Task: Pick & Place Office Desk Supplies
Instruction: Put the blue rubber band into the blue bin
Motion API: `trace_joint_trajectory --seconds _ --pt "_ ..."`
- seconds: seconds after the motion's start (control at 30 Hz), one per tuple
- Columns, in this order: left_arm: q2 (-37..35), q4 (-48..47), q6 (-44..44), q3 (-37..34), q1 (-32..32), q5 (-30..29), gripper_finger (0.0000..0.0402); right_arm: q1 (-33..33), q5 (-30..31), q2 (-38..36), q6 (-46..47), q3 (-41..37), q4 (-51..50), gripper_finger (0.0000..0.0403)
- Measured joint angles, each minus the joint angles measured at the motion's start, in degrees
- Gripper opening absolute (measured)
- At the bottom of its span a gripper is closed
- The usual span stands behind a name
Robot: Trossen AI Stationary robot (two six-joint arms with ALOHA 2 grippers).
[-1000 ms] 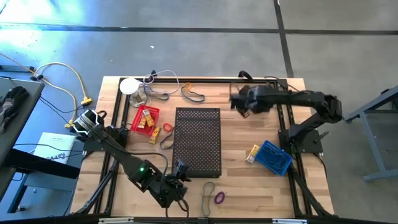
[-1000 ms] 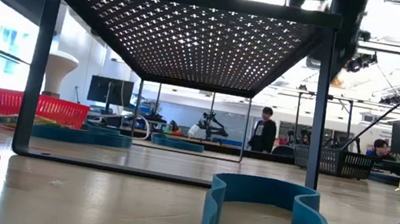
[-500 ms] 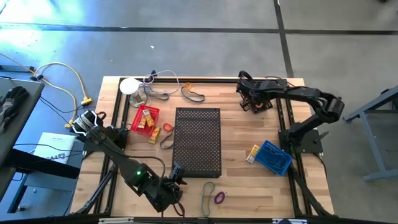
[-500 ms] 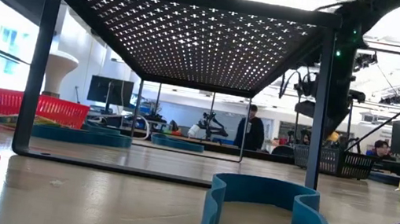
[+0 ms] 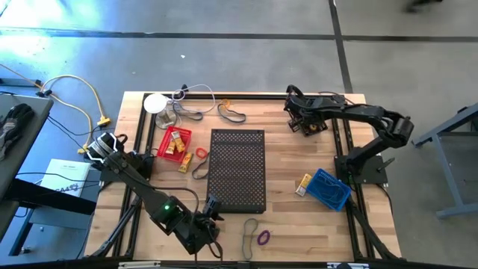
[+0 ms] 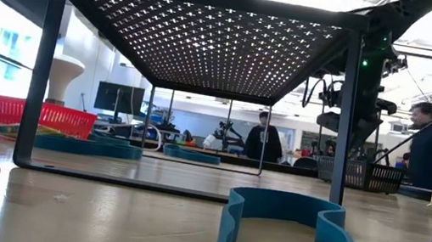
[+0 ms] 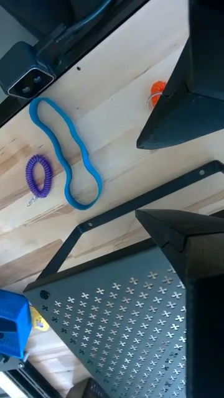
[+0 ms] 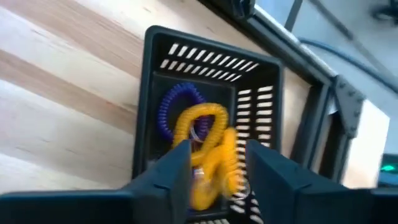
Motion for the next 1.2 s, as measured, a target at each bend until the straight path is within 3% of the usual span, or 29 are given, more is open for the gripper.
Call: trace_joint_trajectory --seconds 0.1,0.2,0.4,0.57,0.73,0.97,1.2 --pt "0.0 -0.7 -2.0 0.0 -0.2 -0.2 0.0159 2.1 1.7 -0.5 -2.8 0.0 -0.2 0.0175" --pt "-0.8 -4.3 -9.2 0.0 -1.2 -0.9 0.0159 5.3 -0.5 -2.8 -5.7 0.0 -0.7 0.0199" --pt "-5.2 -10.9 -20.8 0.0 -4.7 -1.3 0.0159 13.5 -2.0 -12.1 -2.6 0.0 -2.6 0.0212" --pt "-7.8 -18.1 -21.3 0.0 -9.3 -0.7 0.0159 22.3 -5.6 -20.0 3.2 0.1 -1.2 0.0212" --pt "-7.9 -25.6 -20.2 0.0 -12.5 -9.0 0.0159 30.0 -13.7 -23.3 9.9 0.1 0.9 0.0212" --pt "-10.5 -34.2 -21.7 0.0 -10.1 -10.6 0.0159 41.6 -11.2 -23.7 18.8 0.1 4.8 0.0205" --pt "-19.1 -36.5 -16.1 -1.7 -1.4 -3.9 0.0159 54.3 -0.5 -22.2 23.4 0.0 10.6 0.0205"
